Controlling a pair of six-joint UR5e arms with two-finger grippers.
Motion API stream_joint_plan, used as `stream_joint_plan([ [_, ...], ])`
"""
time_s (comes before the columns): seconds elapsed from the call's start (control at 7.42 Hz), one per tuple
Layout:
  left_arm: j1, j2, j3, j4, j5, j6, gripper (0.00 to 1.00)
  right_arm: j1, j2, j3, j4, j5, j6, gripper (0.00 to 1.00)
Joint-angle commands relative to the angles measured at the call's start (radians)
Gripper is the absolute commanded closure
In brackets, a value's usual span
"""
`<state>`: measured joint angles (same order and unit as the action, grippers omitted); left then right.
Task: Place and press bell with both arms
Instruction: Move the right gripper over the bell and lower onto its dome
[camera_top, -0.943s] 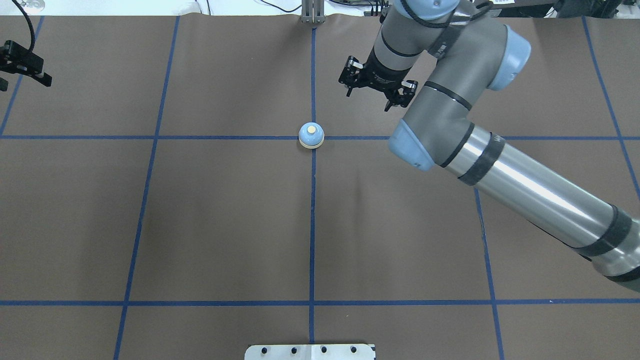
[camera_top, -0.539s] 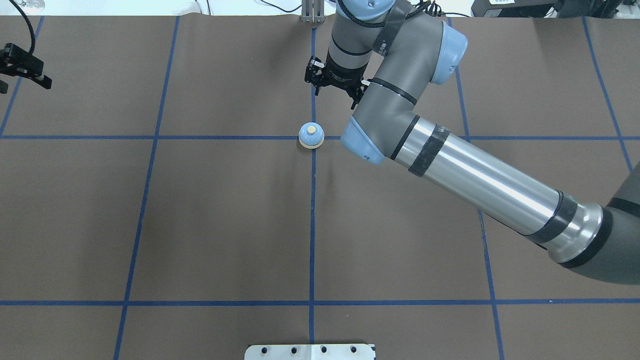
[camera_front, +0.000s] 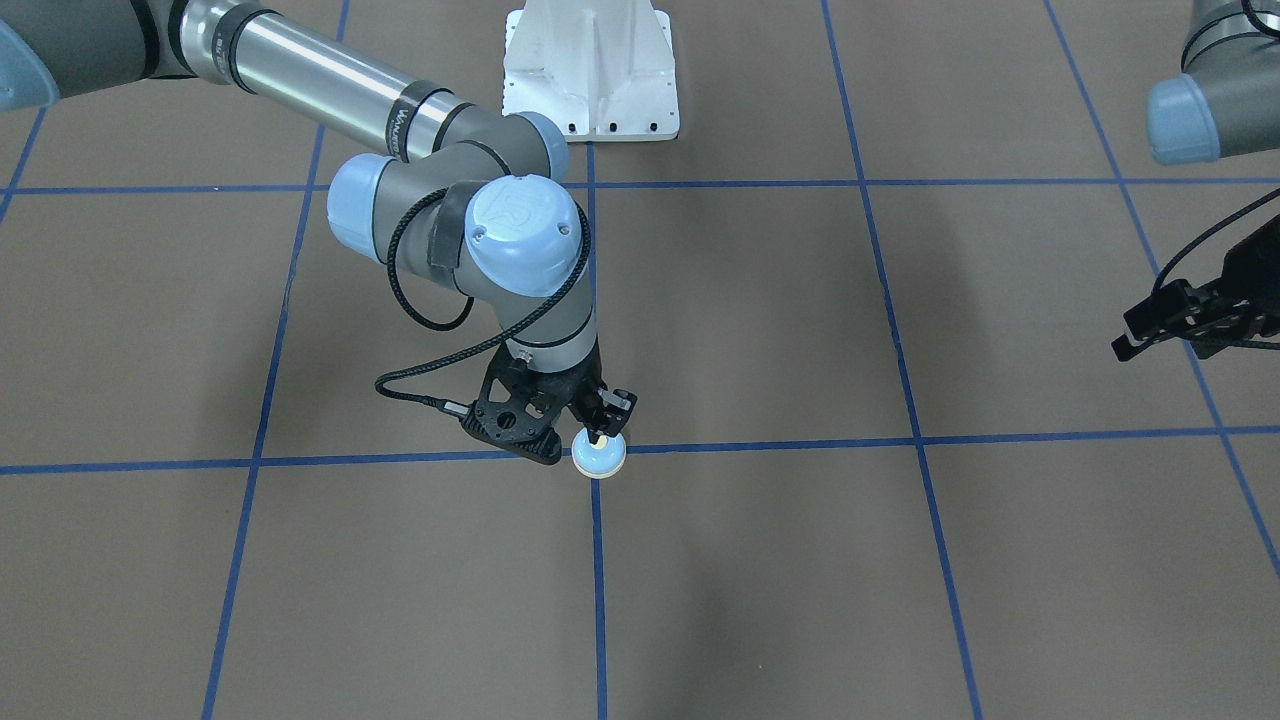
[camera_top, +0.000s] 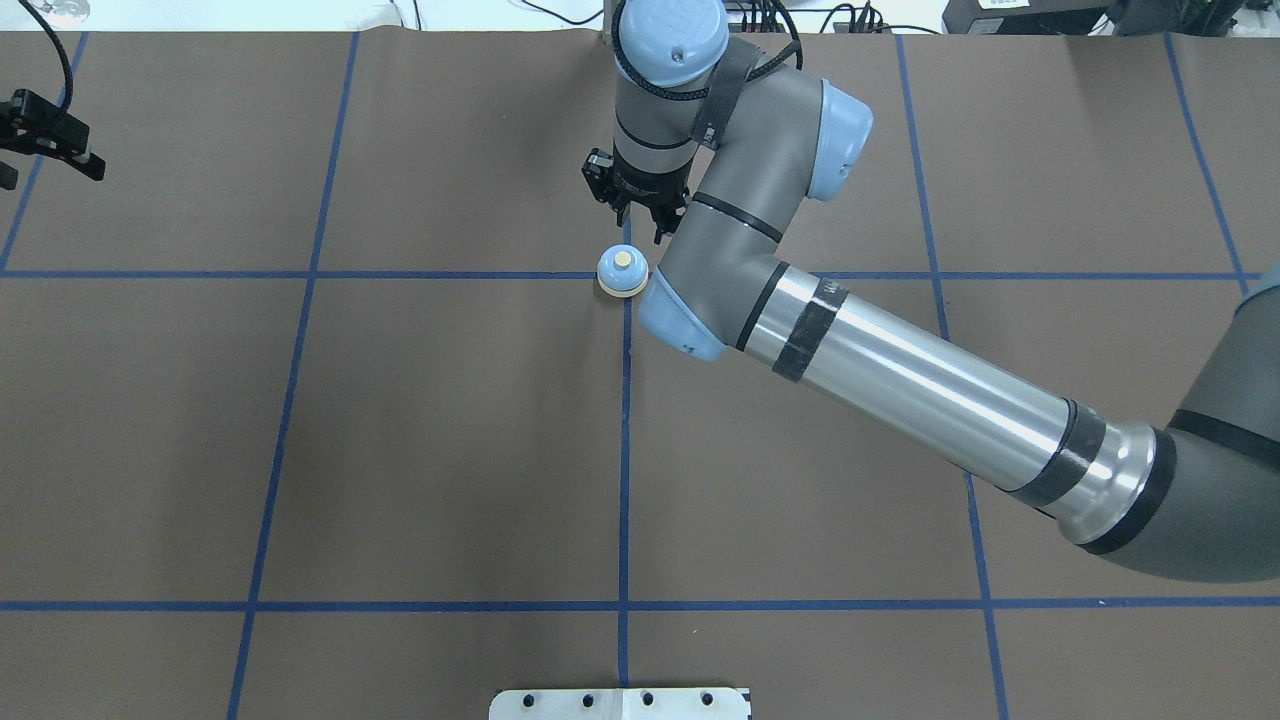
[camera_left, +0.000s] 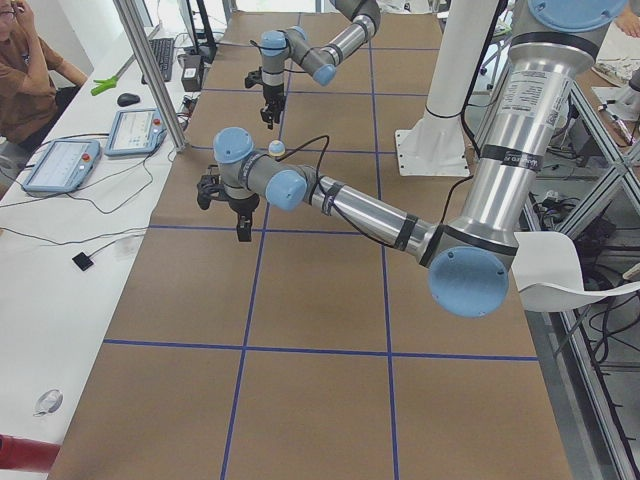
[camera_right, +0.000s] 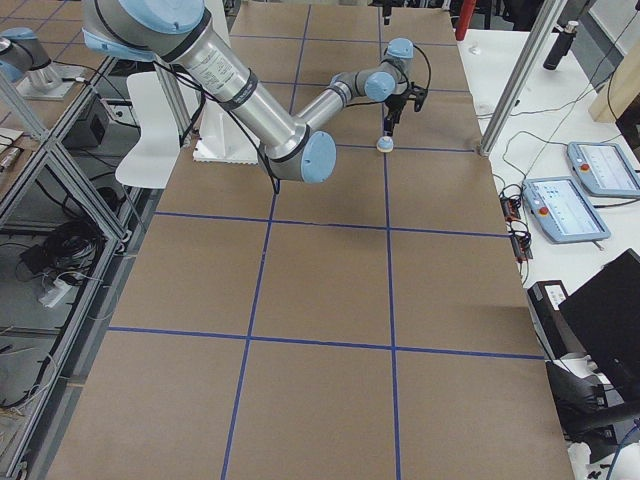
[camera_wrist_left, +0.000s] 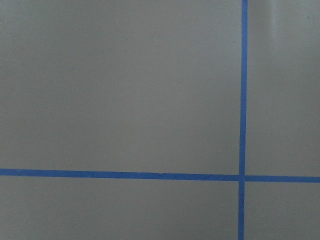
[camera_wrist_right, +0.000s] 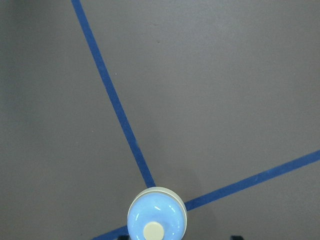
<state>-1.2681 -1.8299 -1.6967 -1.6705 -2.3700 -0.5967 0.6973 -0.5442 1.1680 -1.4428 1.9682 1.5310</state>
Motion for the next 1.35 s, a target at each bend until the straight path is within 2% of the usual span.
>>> stream_joint_plan([
  [0.0,0.001,-0.002,0.002,0.0,0.0,0.0,0.0,-0.01,0.075,-0.096,0.002,-0.008,0.006,1.0],
  [1.21,0.004,-0.006,0.006,0.0,0.002,-0.002,0.0,-0.032,0.063,-0.145,0.042,-0.035,0.0,1.0],
])
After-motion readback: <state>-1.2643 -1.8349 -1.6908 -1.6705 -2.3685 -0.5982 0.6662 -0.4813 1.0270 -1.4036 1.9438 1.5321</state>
